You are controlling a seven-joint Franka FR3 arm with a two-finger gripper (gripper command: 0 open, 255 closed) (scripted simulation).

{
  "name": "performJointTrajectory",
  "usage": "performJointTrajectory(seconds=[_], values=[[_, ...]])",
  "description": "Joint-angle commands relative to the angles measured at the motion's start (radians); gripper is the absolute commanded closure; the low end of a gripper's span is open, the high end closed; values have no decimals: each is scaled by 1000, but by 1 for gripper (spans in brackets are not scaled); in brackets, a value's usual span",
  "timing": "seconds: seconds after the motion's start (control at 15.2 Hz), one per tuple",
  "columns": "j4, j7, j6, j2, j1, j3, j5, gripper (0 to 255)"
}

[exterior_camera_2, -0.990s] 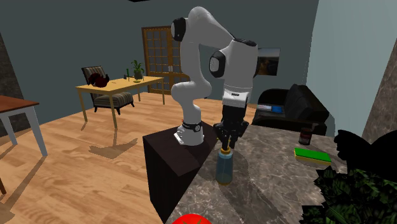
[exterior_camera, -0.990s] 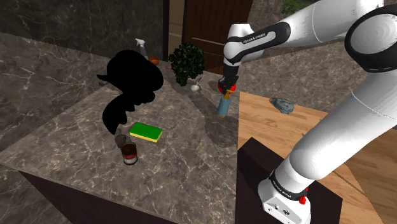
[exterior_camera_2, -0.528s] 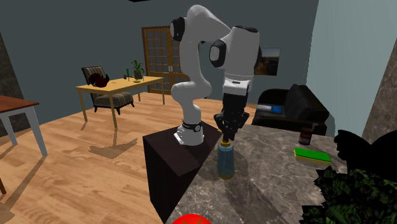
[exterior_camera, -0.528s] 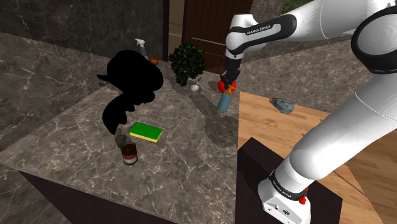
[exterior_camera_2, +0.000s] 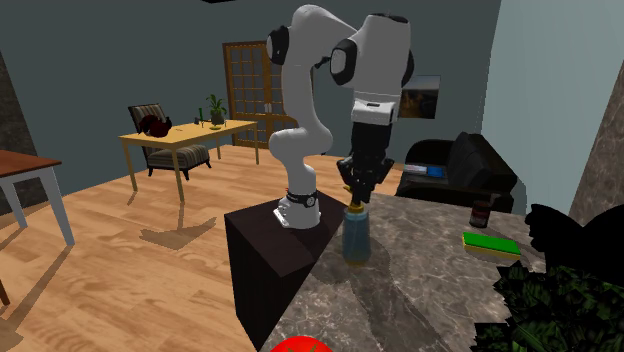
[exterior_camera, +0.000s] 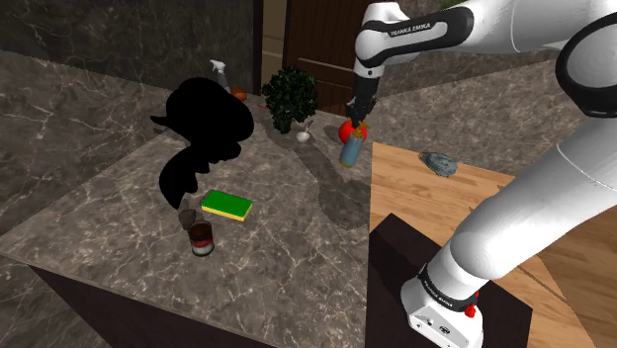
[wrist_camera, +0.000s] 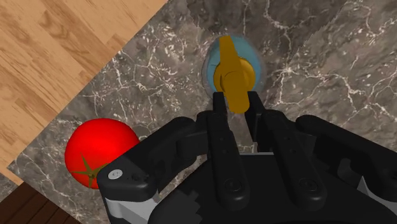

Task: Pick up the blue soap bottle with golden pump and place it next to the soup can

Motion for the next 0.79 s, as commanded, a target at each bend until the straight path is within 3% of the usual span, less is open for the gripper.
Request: performJointTrajectory(seconds=[0.0,0.73], values=[[21,-1,-26,-5,0,1,0,255],[155,-10,-173,-18,3,5,3,255]])
